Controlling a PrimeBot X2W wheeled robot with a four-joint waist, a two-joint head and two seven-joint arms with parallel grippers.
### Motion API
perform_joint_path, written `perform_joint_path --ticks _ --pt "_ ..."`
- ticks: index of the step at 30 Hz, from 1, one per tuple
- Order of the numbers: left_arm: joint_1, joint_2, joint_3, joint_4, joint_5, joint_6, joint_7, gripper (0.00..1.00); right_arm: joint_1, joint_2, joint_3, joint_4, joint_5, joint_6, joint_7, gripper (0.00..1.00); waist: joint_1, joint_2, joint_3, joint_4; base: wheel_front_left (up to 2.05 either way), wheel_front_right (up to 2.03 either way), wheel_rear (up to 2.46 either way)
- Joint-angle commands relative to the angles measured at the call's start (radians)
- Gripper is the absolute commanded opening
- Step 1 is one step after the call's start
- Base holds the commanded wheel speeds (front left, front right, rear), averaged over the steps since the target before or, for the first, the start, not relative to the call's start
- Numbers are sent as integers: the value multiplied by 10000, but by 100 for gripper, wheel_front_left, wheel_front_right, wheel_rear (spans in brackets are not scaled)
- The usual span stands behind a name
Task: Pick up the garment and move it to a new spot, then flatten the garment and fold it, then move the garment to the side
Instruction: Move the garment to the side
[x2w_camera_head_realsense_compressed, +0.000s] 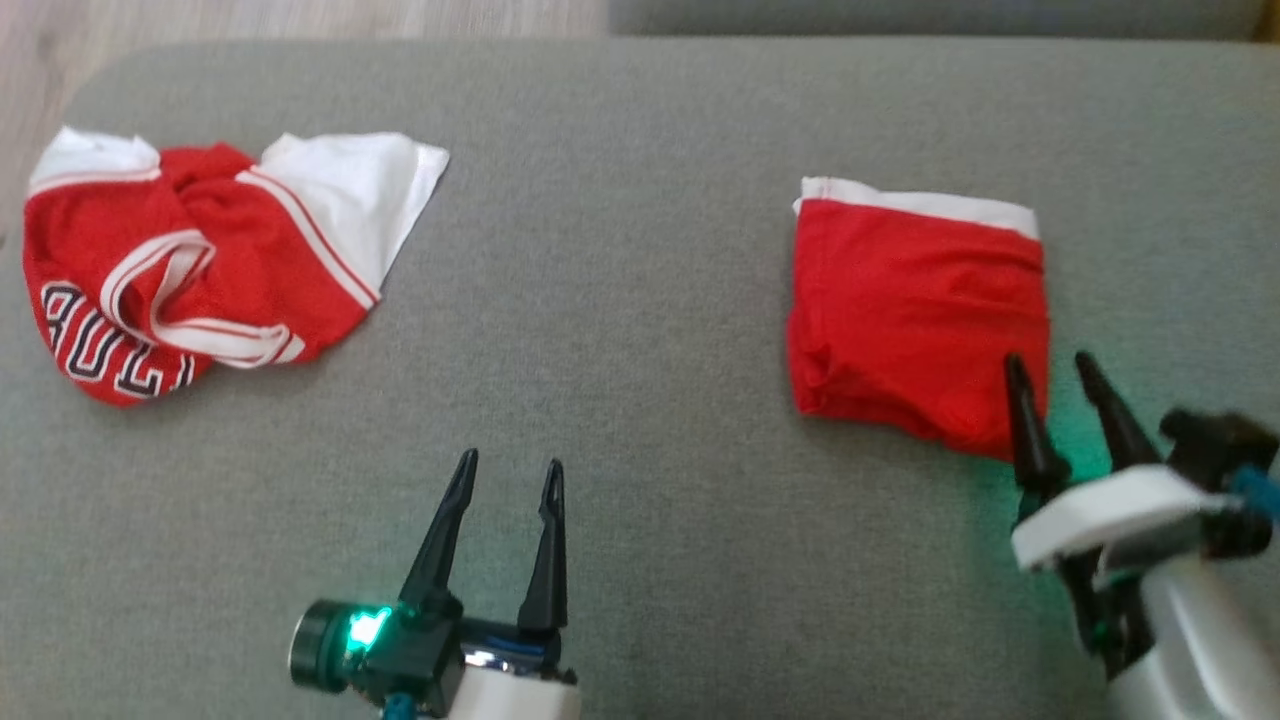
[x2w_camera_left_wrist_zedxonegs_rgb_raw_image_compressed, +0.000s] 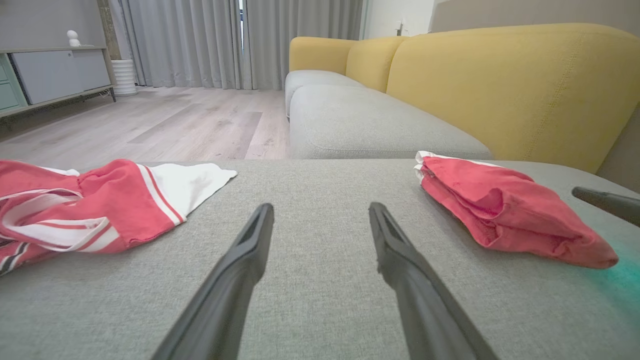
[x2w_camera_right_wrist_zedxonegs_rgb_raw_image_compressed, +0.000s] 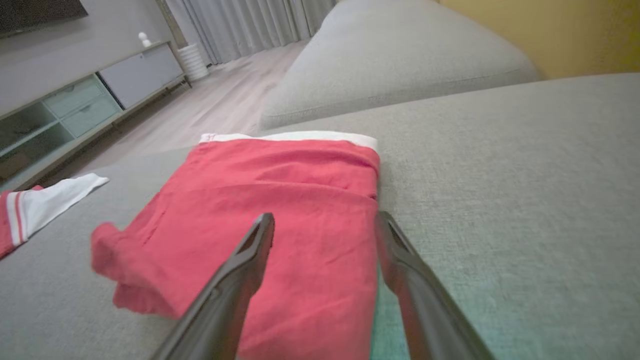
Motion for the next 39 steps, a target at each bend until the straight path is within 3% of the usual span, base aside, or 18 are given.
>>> perform_joint_path --ticks 1,12,13,14,16,22,30,34,39 --pt "-423 -22 209 -319 -68 79 -51 100 -518 -238 113 -176 132 -7 227 100 -2 0 327 148 0 0 0" --pt "-1128 -22 82 -197 178 34 -51 100 -1879 -336 -514 844 283 -7 2168 100 -2 0 1165 292 0 0 0" --pt "-1156 -22 92 -196 186 37 -51 100 -1908 -330 -483 841 290 -7 2224 93 -2 0 1190 290 0 0 0" --pt "-1156 -22 92 -196 186 37 -51 100 -1908 -330 -483 841 290 -7 2224 93 -2 0 1190 290 0 0 0" --pt "-1192 -22 106 -197 201 57 -51 100 -1921 -320 -412 794 369 -7 2254 0 -2 0 1224 275 0 0 0" --pt "-1242 -22 173 -297 222 92 -51 100 -1820 -974 -379 174 377 -7 2279 0 -2 0 1390 -17 0 0 0" --pt "-1620 -22 335 -432 440 -128 -51 100 -2219 -3014 -1263 -771 -141 -7 3055 0 -2 0 2211 -872 0 0 0" --pt "-1980 -22 377 -467 608 -310 -51 100 -2693 -4072 -1721 -650 -254 -7 3227 0 -2 0 2807 -1171 0 0 0" --pt "-2432 -22 477 -522 761 -473 -51 100 -3332 -4942 -2249 -336 -587 -7 3227 0 -2 0 3431 -1346 0 0 0"
